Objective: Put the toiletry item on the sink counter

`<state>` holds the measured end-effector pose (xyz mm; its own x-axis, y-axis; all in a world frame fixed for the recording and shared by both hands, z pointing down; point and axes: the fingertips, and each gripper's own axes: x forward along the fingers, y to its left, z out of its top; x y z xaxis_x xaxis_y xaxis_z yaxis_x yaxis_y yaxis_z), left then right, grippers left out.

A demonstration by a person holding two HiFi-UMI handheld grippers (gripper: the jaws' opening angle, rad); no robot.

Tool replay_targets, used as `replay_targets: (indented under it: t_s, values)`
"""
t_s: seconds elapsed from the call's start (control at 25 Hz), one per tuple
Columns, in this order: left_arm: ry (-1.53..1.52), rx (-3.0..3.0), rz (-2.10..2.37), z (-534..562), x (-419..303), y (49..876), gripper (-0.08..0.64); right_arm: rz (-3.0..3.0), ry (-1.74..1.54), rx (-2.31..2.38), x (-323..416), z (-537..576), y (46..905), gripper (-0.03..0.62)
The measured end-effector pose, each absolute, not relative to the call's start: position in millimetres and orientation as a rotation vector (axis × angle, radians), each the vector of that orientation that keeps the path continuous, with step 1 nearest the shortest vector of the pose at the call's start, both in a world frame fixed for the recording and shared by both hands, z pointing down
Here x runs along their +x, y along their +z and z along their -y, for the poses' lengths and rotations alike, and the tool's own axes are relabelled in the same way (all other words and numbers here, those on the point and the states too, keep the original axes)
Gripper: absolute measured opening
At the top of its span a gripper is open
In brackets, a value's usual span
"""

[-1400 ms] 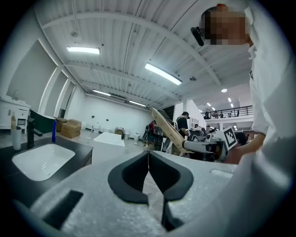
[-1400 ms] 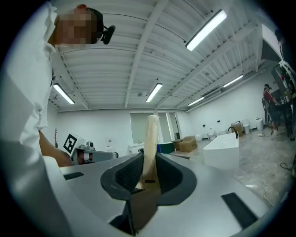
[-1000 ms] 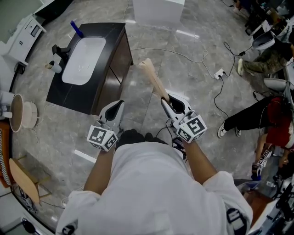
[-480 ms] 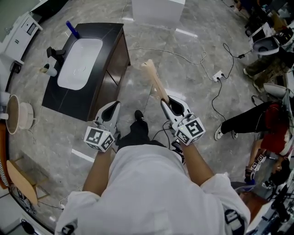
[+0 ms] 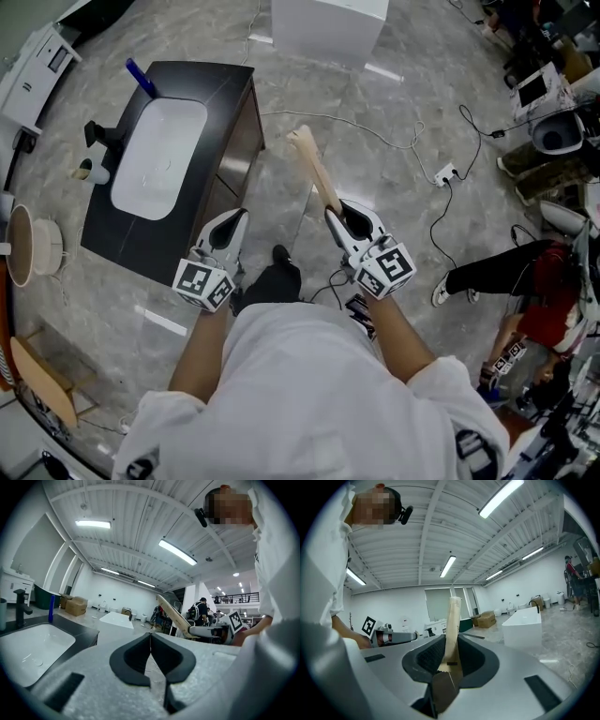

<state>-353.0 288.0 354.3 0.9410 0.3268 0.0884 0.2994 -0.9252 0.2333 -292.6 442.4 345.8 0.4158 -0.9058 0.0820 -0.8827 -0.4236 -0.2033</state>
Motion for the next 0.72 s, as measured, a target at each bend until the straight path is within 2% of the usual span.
replay_targets:
  t_s: [0.44, 0.72]
  values:
    - [0.196, 2.828, -0.532, -239.5, -242.4, 357.5, 0.017, -1.633, -0.267, -2.549, -182.1, -374.2, 336.0, 0.086]
    - [0.162, 2.818, -0.558, -224.9, -194.2, 354.8, 0.017, -1.589, -0.255, -2.582, -137.0, -370.4, 332.4, 0.086]
